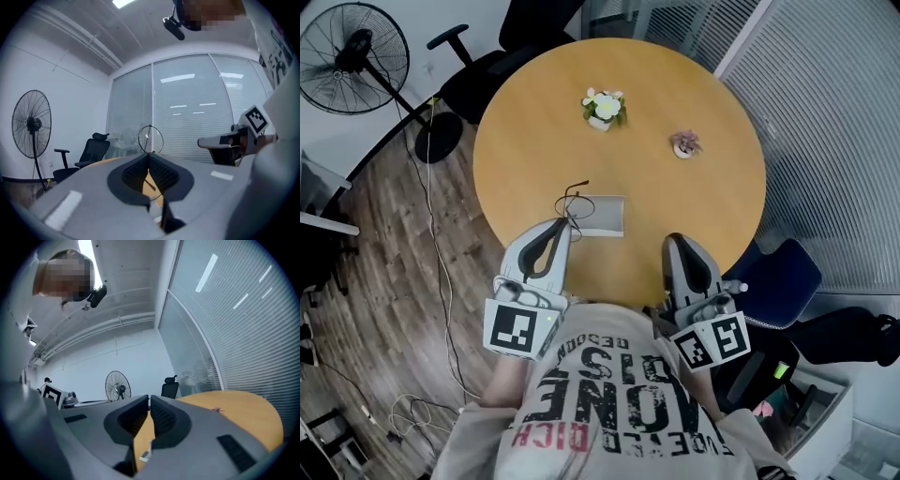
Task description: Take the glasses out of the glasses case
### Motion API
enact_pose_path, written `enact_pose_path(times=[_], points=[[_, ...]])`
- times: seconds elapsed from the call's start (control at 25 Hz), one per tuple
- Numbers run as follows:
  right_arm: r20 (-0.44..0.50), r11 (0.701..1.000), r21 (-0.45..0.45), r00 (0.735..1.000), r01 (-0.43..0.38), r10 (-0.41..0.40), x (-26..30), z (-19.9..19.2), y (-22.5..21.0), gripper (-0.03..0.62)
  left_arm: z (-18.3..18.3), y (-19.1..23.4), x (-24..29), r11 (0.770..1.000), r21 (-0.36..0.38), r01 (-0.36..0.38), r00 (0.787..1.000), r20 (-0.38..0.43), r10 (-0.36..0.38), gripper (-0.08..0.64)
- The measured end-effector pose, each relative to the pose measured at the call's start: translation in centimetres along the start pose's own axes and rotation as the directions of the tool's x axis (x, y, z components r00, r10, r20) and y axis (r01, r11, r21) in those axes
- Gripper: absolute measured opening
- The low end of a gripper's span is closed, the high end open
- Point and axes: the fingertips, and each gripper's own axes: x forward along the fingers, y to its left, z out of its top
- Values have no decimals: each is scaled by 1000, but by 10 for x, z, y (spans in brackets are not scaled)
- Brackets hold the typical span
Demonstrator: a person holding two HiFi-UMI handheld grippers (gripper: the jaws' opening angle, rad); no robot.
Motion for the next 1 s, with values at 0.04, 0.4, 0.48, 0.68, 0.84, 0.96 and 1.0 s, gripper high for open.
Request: enact_pose_path(times=[0.04,0.4,0.48,0.68,0.84,0.96,1.0], points=[[3,1000,-5,1000,-7,7,-2,2,1,25,2,0,-4,1000,-8,-11,999,31,11,18],[-10,998,-44,999,-41,41,-27,-4,1,25,1,-12,-43,992,11,-127,987,104,125,18],[-19,998,-55,999,-38,37,-34,-8,-2,25,-7,-16,-51,990,-14,-142,987,76,143,18],[-28,998,-57,999,-25,23,-42,-12,-12,25,-8,-18,-57,985,12,-169,980,111,167,18],[-29,997,-74,999,-29,27,-42,-11,-14,25,-7,-19,-54,985,19,-174,978,118,170,18],[-30,997,-74,999,-32,30,-40,-13,-17,25,-4,-20,-51,984,24,-174,978,122,170,18],[-32,997,-73,999,-33,31,-39,-14,-18,25,-3,-20,-50,984,24,-175,978,123,170,18]])
